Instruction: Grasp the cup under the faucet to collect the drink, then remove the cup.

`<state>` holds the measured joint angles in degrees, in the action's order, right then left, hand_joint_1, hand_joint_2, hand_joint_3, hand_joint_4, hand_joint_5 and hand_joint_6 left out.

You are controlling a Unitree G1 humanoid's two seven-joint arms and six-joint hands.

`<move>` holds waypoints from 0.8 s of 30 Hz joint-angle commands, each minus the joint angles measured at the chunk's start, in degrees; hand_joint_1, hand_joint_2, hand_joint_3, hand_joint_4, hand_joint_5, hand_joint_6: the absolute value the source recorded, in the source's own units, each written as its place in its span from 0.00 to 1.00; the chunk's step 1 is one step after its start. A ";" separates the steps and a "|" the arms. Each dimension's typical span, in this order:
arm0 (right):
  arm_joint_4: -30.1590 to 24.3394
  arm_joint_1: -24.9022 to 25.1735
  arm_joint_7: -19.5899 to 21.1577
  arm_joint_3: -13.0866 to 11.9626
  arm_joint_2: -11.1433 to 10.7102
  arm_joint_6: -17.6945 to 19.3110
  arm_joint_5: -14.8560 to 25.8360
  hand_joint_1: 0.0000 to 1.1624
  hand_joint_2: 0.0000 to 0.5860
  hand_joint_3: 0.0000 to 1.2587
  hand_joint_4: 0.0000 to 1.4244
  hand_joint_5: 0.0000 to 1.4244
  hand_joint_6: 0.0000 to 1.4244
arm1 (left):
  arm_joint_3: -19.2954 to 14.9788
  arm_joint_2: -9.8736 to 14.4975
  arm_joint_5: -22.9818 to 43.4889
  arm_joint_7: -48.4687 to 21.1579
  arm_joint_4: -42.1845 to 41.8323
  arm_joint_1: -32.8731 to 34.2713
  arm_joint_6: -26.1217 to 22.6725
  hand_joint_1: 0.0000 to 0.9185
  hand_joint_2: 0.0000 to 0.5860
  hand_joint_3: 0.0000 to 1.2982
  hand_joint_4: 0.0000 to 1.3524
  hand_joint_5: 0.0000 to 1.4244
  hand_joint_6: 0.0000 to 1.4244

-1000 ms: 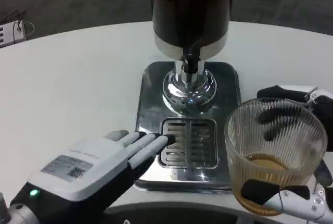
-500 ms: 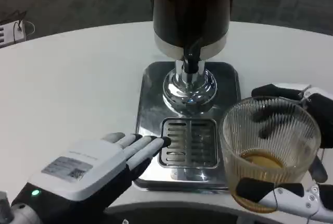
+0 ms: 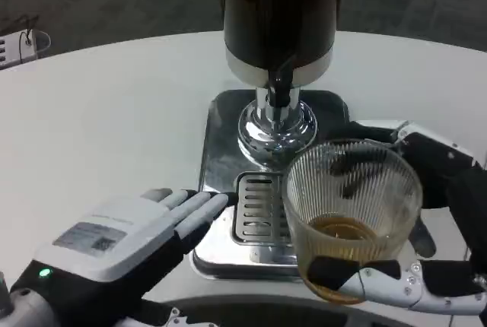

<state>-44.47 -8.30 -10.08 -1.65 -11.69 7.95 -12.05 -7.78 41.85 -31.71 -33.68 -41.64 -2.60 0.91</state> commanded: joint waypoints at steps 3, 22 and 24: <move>0.34 1.15 1.11 2.22 1.31 0.45 -0.94 0.79 0.40 0.75 0.82 0.94 1.00 | -1.18 0.40 1.37 -0.56 0.95 -0.96 0.17 0.00 0.08 0.00 0.00 0.00 0.00; 0.65 1.07 1.01 3.15 2.58 0.50 -2.26 0.78 0.40 0.76 0.82 0.95 1.00 | -1.35 0.74 2.39 -0.36 1.70 -0.78 0.36 0.00 0.08 0.00 0.00 0.00 0.00; 0.63 1.06 0.97 3.08 2.53 0.52 -2.18 0.78 0.40 0.76 0.82 0.95 1.00 | -1.34 0.66 2.39 -0.35 1.63 -0.89 0.29 0.00 0.08 0.00 0.00 0.00 0.00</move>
<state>-43.19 -7.56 -10.04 1.25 -9.55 7.75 -14.84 -8.73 42.17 -29.65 -33.68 -40.16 -2.83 1.00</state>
